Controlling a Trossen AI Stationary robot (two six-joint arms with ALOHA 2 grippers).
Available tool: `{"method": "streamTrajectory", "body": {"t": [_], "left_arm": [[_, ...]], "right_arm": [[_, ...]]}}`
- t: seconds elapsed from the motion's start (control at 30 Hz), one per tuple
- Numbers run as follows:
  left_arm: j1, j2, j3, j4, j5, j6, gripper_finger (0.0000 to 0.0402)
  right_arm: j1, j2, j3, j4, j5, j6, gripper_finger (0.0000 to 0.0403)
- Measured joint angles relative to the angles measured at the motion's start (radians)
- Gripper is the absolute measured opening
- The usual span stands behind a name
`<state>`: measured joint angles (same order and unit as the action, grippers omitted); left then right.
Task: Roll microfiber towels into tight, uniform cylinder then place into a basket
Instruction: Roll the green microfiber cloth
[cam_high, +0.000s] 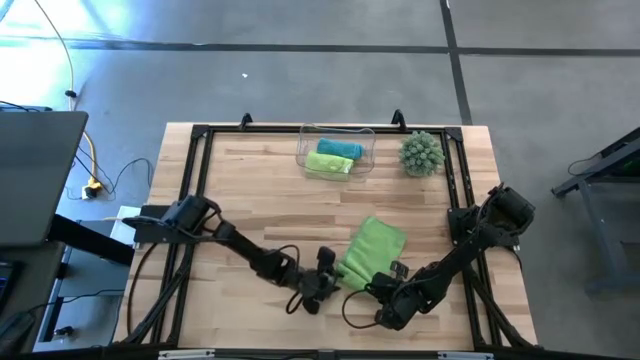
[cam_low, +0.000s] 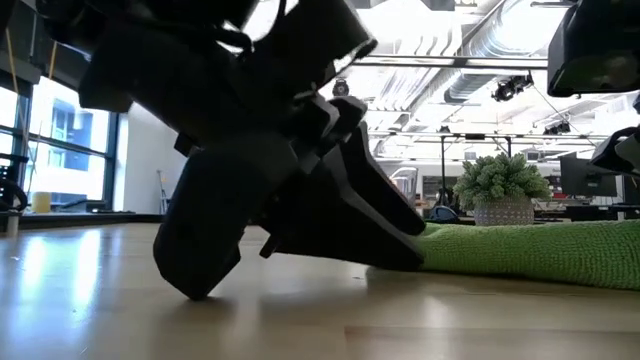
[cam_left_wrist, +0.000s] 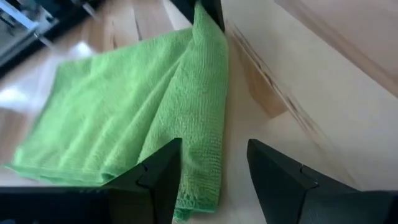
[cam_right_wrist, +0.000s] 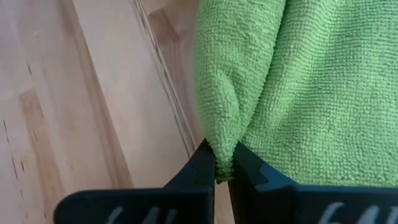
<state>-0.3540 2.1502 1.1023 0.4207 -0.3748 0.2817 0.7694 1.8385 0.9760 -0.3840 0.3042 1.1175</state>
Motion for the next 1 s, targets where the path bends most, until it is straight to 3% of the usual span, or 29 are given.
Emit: {"method": "streamTrajectory", "body": {"t": [0.27, 0.5, 0.73, 0.87, 0.93, 1.0], "left_arm": [[0.005, 0.000, 0.047, -0.070, -0.051, 0.060, 0.0173], [0.067, 0.005, 0.074, -0.199, 0.048, -0.049, 0.0173], [0.128, 0.004, 0.075, -0.236, 0.303, -0.478, 0.0157], [0.127, -0.003, 0.079, -0.288, 0.434, -0.792, 0.0113], [0.113, -0.002, 0.078, -0.277, 0.556, -0.957, 0.0086], [0.099, 0.000, 0.073, -0.239, 0.654, -1.022, 0.0059]], "right_arm": [[-0.030, -0.001, 0.001, 0.000, -0.044, -0.024, 0.0000], [-0.036, -0.001, 0.000, 0.007, -0.044, -0.043, 0.0000], [-0.036, 0.000, 0.000, 0.025, -0.052, -0.045, 0.0000], [-0.036, 0.000, 0.001, 0.026, -0.054, -0.065, 0.0000], [-0.039, 0.000, 0.001, 0.027, -0.056, -0.083, 0.0000], [-0.046, 0.000, 0.002, 0.031, -0.067, -0.104, 0.0000]]}}
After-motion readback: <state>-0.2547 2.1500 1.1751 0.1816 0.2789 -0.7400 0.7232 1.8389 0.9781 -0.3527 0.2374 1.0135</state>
